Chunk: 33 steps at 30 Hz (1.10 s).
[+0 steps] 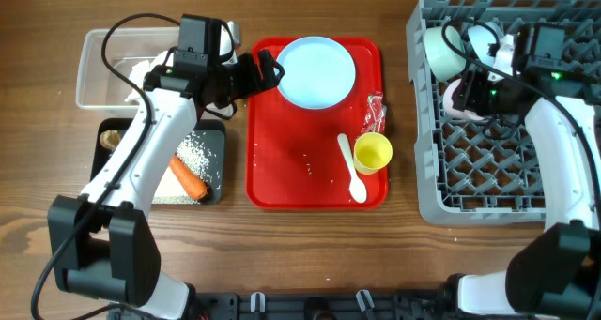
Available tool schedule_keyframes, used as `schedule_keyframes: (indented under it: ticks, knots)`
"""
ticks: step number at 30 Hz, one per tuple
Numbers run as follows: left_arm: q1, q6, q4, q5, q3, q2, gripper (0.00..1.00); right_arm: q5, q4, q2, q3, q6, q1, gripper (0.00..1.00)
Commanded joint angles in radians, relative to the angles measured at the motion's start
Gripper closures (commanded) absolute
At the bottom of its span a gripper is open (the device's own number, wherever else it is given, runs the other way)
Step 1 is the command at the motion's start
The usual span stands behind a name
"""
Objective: Sort waste into correct bins and load items into the dishwasher rack
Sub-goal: 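Place the pink cup upside down in the dish rack with the right gripper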
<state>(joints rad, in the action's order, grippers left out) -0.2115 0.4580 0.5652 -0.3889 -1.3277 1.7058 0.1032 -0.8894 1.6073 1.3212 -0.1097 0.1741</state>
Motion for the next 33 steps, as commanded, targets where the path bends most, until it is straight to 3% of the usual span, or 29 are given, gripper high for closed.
schedule_keyframes:
  ticks: [1, 8, 12, 15, 19, 23, 25, 27, 28, 29, 33]
  knots:
    - [-0.003, -0.009, -0.003, 0.017, 0.0, 0.004, 0.0, -0.054, 0.009, 0.044, 0.016, -0.024, -0.006, 0.5]
    - [-0.003, -0.009, 0.0, 0.017, 0.0, 0.004, 0.0, -0.058, 0.055, 0.1, 0.016, -0.024, -0.008, 0.49]
    - [-0.003, -0.009, 0.001, 0.017, 0.0, 0.004, 0.0, -0.054, 0.054, 0.111, 0.016, -0.022, -0.021, 0.23]
    - [-0.003, -0.009, 0.001, 0.017, 0.0, 0.004, 0.0, -0.03, 0.064, 0.11, 0.017, -0.024, -0.021, 0.15]
    - [-0.003, -0.009, 0.002, 0.017, 0.0, 0.004, 0.0, 0.015, 0.072, 0.109, 0.058, -0.051, -0.021, 0.09]
    - [-0.003, -0.009, 0.013, 0.017, 0.0, 0.004, 0.0, -0.014, -0.062, 0.109, 0.161, -0.057, -0.019, 0.09]
    - [-0.003, -0.009, 0.019, 0.017, 0.0, 0.005, 0.0, -0.071, -0.144, 0.109, 0.17, -0.076, -0.019, 0.15]
    - [-0.003, -0.009, 0.023, 0.018, 0.0, 0.006, 0.0, -0.107, -0.199, 0.109, 0.16, -0.077, -0.019, 0.37]
    - [-0.003, -0.009, 0.023, 0.021, 0.0, 0.006, 0.0, -0.144, -0.228, 0.111, 0.157, -0.077, -0.019, 0.59]
    - [-0.003, -0.009, 0.023, 0.021, 0.0, 0.006, 0.0, -0.179, -0.246, 0.111, 0.156, -0.077, -0.019, 0.67]
    - [-0.003, -0.009, 0.023, 0.024, 0.0, 0.006, 0.0, -0.261, -0.245, 0.112, 0.148, -0.116, -0.019, 0.69]
